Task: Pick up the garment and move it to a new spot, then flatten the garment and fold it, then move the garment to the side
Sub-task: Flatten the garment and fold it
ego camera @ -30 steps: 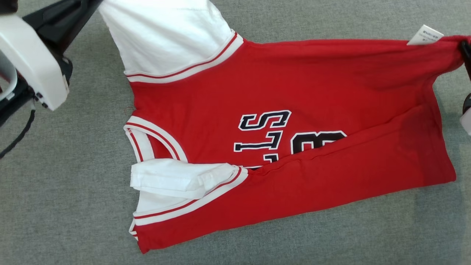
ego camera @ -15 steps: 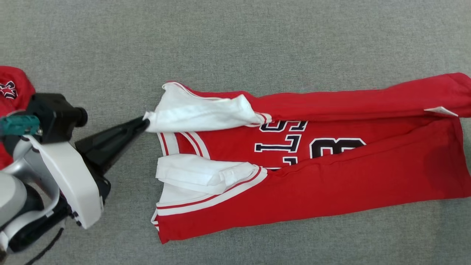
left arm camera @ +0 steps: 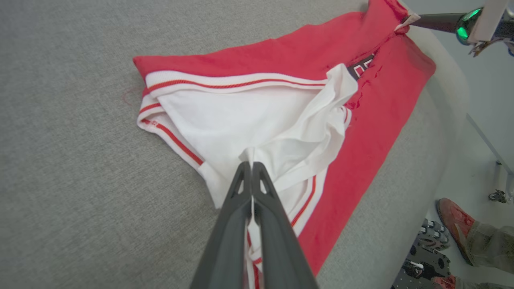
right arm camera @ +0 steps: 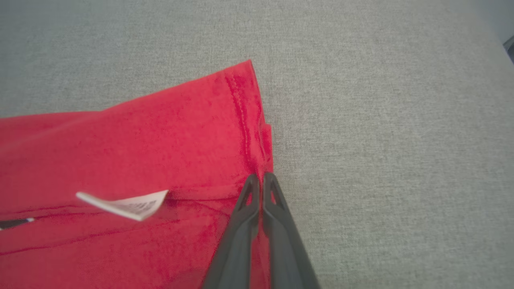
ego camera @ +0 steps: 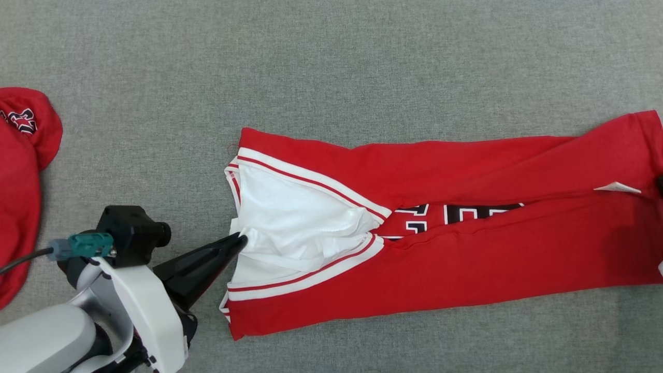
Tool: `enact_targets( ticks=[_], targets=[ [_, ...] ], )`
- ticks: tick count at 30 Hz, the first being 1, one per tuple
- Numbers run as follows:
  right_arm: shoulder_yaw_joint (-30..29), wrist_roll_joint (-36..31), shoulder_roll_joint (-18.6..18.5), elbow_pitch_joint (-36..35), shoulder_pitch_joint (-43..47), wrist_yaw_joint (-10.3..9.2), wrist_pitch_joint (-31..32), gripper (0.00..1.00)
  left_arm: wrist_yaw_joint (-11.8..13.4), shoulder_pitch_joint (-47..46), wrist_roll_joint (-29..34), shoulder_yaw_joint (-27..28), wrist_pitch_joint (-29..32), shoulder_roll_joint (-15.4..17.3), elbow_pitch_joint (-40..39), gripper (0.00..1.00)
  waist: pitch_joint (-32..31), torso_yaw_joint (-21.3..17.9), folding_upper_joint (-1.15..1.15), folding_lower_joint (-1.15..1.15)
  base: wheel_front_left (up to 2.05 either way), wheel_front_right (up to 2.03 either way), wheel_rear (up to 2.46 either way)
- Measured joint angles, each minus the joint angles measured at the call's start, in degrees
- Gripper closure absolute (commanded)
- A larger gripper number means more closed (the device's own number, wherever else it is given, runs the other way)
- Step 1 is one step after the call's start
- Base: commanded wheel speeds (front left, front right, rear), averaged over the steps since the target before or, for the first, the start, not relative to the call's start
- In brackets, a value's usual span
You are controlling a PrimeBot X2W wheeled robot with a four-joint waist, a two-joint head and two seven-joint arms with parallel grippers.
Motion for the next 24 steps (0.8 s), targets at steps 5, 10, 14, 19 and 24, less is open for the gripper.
enact_targets(
  ticks=[5, 10, 14, 19, 24],
  targets=[
    [-0.5, -1.4, 2.0, -0.3, 0.1, 0.0, -3.5, 0.0, 3.6, 3.4, 1.4, 0.3, -6.0, -3.4, 3.5, 0.0, -1.4, -0.3, 0.0, 0.0, 0.0, 0.0, 0.0],
    [-0.8, -1.5, 3.0, -1.9, 3.0, -0.01, -9.7, 0.0, 10.5, 7.2, 2.6, 3.2, -13.9, -5.2, 5.5, 0.0, -3.7, -0.4, 0.0, 0.0, 0.0, 0.0, 0.0],
    [1.2, -1.9, 4.2, -2.8, 6.5, -0.04, -19.7, 0.0, 17.6, 13.8, 3.3, 10.3, -16.1, -10.2, 6.7, 0.0, -6.9, -0.3, 0.0, 0.0, 0.0, 0.0, 0.0],
    [1.4, -2.9, 7.1, 1.3, 11.2, -0.04, -30.0, 0.0, 21.3, 27.3, 11.9, 25.3, -16.2, -20.0, 6.6, 0.0, -11.3, 0.6, 0.0, 0.0, 0.0, 0.0, 0.0],
    [-1.5, -2.0, 9.4, 8.4, 12.1, -0.05, -31.9, 0.0, 21.0, 38.1, 22.0, 33.8, -16.3, -27.5, 7.9, 0.0, -14.7, 2.9, 0.0, 0.0, 0.0, 0.0, 0.0]
  ],
)
